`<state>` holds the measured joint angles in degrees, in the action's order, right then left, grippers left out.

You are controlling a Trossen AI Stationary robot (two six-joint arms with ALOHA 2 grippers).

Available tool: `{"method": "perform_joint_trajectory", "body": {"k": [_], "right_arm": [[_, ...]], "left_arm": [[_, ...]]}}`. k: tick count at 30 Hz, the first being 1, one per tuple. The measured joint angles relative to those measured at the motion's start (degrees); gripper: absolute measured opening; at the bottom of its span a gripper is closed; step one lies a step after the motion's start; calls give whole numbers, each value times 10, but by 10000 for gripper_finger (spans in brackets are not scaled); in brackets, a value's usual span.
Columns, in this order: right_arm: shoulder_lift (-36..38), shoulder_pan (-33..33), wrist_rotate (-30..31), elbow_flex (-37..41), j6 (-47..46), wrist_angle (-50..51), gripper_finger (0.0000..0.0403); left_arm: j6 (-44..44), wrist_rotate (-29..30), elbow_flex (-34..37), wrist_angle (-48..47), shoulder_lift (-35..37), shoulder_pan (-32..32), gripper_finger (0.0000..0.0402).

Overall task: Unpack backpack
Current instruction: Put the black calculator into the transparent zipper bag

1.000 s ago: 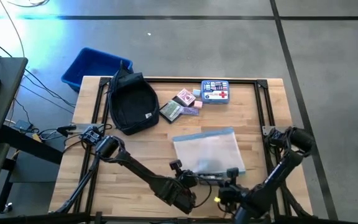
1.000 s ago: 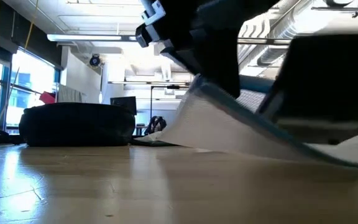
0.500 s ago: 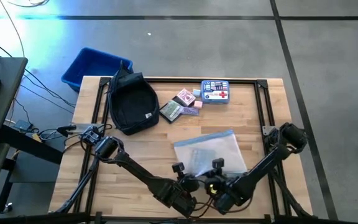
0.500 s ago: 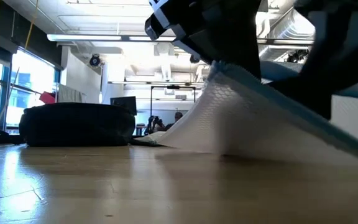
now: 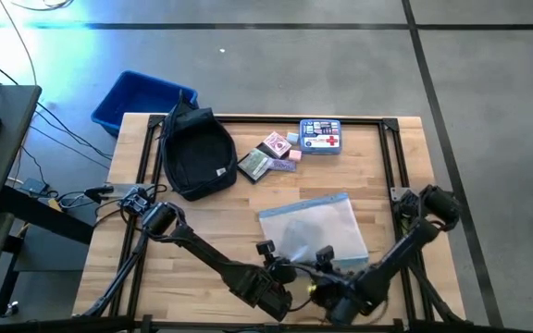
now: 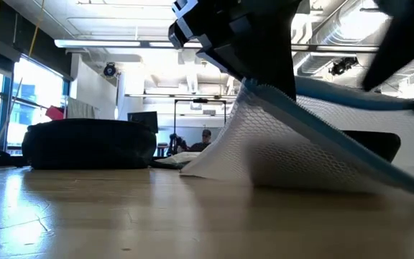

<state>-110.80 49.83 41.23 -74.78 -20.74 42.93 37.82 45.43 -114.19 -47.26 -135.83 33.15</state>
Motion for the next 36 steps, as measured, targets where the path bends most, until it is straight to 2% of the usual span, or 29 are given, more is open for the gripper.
{"method": "perform_joint_trajectory", "body": {"k": [3, 7, 12, 15, 18, 21, 22, 25, 29, 36], "right_arm": [[0, 34, 18, 0, -43, 16, 178], [0, 70, 42, 4, -148, 57, 174], [0, 59, 14, 51, -223, 42, 159], [0, 34, -11, 81, -206, -4, 130], [0, -2, -21, 101, -178, -47, 80], [0, -46, -8, 122, -139, -109, 19], [0, -58, 4, 128, -117, -144, 10], [0, -83, 50, 136, -74, -224, 14], [0, -86, 32, 127, -64, -210, 16], [0, -31, 19, 126, -66, -206, 16]], "left_arm": [[4, 0, 0, -11, 0, 0, 0], [11, 0, 0, -20, 0, -1, 0], [15, 0, 0, -19, 0, -1, 0], [15, 0, 0, -16, -1, -1, 0], [15, 0, 0, -15, -1, -3, 0], [15, 1, 0, -10, -1, -3, 0], [12, 1, 0, -9, -1, -3, 0], [10, 1, 0, -9, -1, -3, 0], [10, 1, 0, -9, -1, -1, 0], [9, 1, 0, -10, -1, -1, 0]]}}
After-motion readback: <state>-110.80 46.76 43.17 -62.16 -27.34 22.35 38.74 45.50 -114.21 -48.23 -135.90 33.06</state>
